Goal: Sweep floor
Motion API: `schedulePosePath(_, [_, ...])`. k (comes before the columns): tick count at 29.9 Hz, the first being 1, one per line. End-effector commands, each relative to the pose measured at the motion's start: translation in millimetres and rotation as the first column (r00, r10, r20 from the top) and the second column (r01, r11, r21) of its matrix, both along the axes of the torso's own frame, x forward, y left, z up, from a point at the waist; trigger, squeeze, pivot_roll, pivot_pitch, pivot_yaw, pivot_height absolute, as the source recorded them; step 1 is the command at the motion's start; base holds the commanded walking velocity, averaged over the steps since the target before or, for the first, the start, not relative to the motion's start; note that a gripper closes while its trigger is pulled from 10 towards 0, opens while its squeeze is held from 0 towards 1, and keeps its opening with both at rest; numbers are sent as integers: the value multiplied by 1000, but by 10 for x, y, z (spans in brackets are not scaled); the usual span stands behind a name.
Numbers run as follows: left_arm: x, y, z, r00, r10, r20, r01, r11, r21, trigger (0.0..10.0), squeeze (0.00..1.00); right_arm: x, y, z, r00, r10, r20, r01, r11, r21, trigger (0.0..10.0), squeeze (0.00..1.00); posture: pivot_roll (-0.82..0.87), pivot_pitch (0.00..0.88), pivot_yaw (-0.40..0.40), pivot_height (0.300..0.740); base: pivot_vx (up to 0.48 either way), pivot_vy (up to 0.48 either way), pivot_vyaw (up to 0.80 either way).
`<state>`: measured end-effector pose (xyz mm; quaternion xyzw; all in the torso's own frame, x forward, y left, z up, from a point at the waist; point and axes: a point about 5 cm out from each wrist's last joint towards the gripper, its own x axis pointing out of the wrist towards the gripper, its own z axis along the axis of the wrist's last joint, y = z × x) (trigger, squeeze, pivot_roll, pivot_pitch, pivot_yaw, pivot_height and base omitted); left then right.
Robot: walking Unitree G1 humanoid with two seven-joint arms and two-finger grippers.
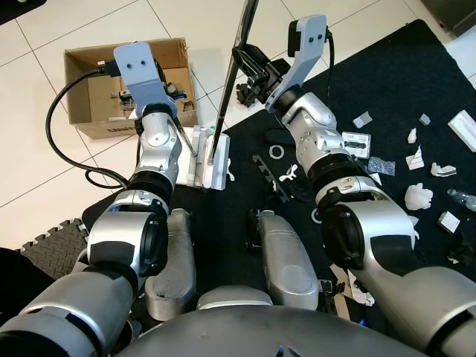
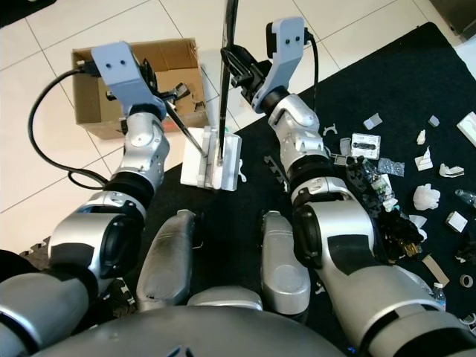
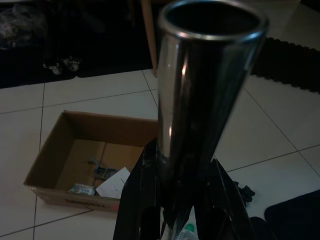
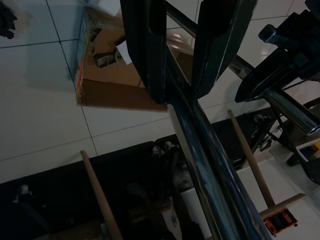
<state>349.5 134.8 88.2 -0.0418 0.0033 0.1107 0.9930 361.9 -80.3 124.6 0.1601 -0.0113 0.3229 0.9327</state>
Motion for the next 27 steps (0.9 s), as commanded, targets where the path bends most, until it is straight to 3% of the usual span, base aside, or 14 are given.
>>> schedulePosePath(1, [-41, -76, -71, 999, -23, -24, 24, 1000, 20, 10000, 0, 14, -4, 28, 1000, -6, 14, 6, 1000, 8, 10000, 0, -58, 183, -18, 740, 0, 0, 0])
schedulePosePath(3, [-44, -105, -59, 999, -32, -13, 33, 999, 39, 10000, 0, 17, -5, 32, 1000, -6, 15, 6, 1000, 8, 10000, 0, -58, 183, -18, 740, 0, 0, 0])
schedulePosePath(5, [-42, -149, -2, 998, -61, 30, 57, 991, 122, 10000, 0, 20, -10, 37, 1000, -5, 17, 5, 1000, 7, 10000, 0, -58, 183, -18, 740, 0, 0, 0])
schedulePosePath(10, [-46, -163, 21, 996, -73, 51, 63, 984, 164, 10000, 0, 18, -7, 30, 1000, -3, 14, 3, 1000, 8, 10000, 0, -54, 173, -15, 740, 0, 0, 0])
schedulePosePath(24, [-54, 6, -82, 1000, 7, -21, -5, 996, 86, 10000, 0, 11, -1, 12, 1000, -1, 7, 1, 1000, 12, 10000, 0, -55, 179, -16, 740, 0, 0, 0])
schedulePosePath(27, [-89, 93, -204, 995, 32, -95, -30, 999, 21, 10000, 0, 11, -9, 10, 1000, -3, 7, 3, 1000, 12, 10000, 0, -58, 183, -17, 740, 0, 0, 0])
